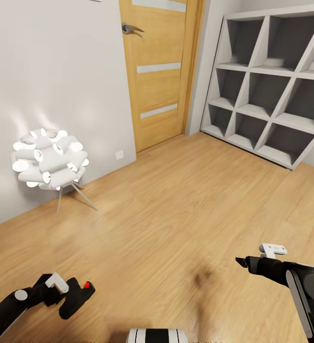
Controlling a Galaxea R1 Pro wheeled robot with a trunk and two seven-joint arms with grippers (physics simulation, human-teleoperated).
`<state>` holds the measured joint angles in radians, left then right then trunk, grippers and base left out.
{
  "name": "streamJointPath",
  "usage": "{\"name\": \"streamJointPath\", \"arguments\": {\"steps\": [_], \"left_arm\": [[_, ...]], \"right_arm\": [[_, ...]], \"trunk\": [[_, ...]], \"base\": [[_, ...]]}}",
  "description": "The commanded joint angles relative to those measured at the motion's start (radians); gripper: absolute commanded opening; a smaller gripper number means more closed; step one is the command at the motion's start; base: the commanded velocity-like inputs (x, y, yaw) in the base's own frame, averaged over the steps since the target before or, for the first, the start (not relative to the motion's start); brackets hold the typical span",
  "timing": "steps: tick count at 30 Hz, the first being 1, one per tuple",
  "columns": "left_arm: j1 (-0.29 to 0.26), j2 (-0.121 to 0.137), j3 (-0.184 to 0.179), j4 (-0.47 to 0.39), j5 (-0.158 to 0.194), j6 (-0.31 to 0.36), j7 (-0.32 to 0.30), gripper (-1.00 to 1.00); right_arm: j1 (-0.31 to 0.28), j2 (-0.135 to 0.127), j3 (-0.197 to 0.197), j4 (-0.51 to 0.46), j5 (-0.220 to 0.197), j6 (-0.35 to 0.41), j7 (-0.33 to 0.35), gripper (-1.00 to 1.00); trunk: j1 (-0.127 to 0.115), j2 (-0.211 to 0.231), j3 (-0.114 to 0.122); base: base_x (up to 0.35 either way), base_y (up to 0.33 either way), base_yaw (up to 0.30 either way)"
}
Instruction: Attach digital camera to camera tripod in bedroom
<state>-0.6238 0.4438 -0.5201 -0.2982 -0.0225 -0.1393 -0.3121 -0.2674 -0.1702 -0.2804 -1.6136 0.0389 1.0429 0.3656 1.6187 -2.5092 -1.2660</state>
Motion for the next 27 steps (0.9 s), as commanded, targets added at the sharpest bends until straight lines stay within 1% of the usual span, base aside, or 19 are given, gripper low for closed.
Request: {"name": "streamJointPath", "arguments": {"steps": [1, 3, 4, 8, 15, 20, 23, 24, 27], "left_arm": [[-0.001, 0.000, -0.001, 0.000, -0.003, -0.004, -0.002, 1.00], [-0.001, -0.009, -0.001, -0.001, -0.029, -0.005, -0.002, 1.00], [-0.001, -0.009, -0.001, -0.001, -0.029, -0.005, -0.002, 1.00], [-0.005, -0.018, 0.000, -0.004, -0.056, -0.005, -0.008, 1.00], [-0.008, -0.020, -0.002, -0.007, -0.074, -0.010, -0.016, 1.00], [-0.010, -0.018, -0.001, -0.009, -0.073, -0.013, -0.031, 1.00], [-0.015, -0.017, 0.000, -0.010, -0.071, -0.015, -0.078, 1.00], [-0.015, -0.017, 0.000, -0.010, -0.071, -0.015, -0.078, 1.00], [-0.022, -0.016, 0.014, -0.011, -0.069, -0.018, -0.136, 1.00]], "right_arm": [[-0.001, 0.000, -0.001, -0.001, 0.004, 0.004, 0.006, 1.00], [-0.001, 0.000, -0.001, -0.001, 0.004, 0.004, 0.006, 1.00], [-0.001, 0.000, -0.001, -0.001, 0.004, 0.004, 0.006, 1.00], [-0.001, 0.000, 0.000, -0.001, 0.004, 0.004, 0.006, 1.00], [-0.001, 0.000, 0.000, -0.001, 0.004, 0.004, 0.006, 1.00], [-0.001, 0.000, 0.002, -0.001, 0.004, 0.004, 0.006, 1.00], [-0.001, 0.000, 0.003, -0.001, 0.004, 0.004, 0.006, 1.00], [-0.001, 0.000, 0.003, -0.001, 0.004, 0.004, 0.006, 1.00], [-0.001, 0.000, 0.004, -0.001, 0.004, 0.004, 0.006, 1.00]], "trunk": [[0.000, 0.000, -0.002], [0.000, 0.000, -0.005], [0.000, 0.000, -0.007], [0.000, 0.000, -0.013], [0.000, 0.000, -0.023], [0.000, 0.000, -0.031], [0.000, 0.000, -0.036], [0.000, 0.000, -0.037], [0.000, 0.000, -0.042]], "base": [[0.000, 0.000, 0.000], [0.000, 0.000, 0.000], [0.000, 0.000, 0.000], [0.000, 0.000, 0.000], [0.000, 0.000, 0.000], [0.000, 0.000, 0.000], [0.000, 0.000, 0.000], [0.000, 0.000, 0.000], [0.000, 0.000, 0.000]]}}
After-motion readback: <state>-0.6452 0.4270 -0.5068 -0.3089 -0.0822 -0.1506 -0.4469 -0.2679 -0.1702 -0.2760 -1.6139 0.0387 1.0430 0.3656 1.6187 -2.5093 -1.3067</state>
